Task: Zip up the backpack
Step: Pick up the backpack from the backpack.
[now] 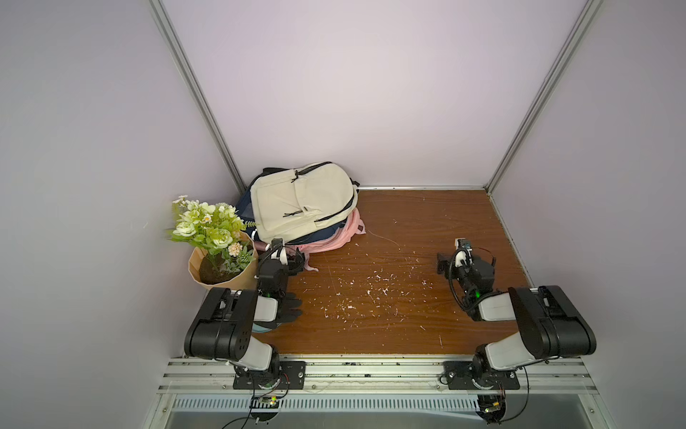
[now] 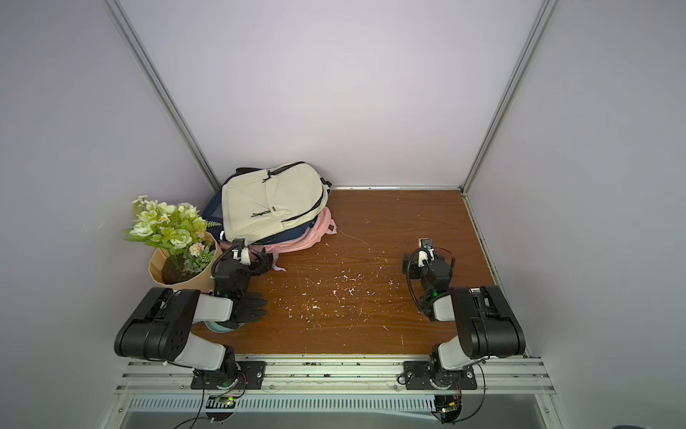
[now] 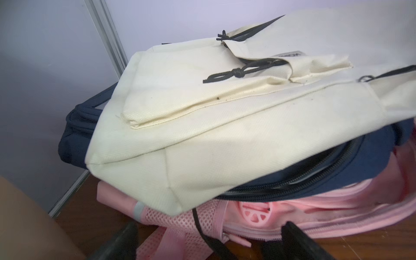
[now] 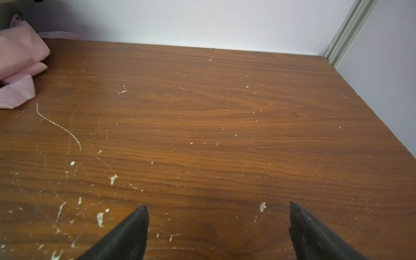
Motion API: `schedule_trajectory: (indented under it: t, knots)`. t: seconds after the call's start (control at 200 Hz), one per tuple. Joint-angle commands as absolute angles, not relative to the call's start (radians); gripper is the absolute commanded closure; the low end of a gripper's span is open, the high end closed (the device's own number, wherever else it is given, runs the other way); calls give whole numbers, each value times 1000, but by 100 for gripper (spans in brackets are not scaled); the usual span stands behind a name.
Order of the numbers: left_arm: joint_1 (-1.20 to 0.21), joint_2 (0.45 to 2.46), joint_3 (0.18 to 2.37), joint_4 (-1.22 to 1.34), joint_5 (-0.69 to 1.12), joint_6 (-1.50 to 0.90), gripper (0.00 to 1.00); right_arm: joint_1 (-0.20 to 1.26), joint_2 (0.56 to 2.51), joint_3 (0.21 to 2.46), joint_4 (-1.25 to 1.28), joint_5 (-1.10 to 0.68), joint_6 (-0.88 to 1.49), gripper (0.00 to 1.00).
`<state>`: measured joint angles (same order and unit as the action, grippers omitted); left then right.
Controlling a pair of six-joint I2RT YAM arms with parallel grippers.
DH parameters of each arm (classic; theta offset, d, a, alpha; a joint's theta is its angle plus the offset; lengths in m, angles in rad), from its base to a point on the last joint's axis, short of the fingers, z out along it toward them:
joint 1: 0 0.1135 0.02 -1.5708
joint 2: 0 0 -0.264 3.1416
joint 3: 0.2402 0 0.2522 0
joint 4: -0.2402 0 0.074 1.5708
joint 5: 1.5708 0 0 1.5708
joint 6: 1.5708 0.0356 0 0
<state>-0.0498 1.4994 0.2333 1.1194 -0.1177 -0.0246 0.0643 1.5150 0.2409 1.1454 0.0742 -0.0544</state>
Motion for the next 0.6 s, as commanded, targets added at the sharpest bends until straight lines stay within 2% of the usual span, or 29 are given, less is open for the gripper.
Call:
schedule_trajectory:
  t: [0.0,0.59]
  knots:
    - [-34,1509,252,1156,-126,-6,0,68,1511,259,1183,80,-46,0]
    - [-28,1512,257,1152,-117,-13,0,63,1508,256,1184,74,-40,0]
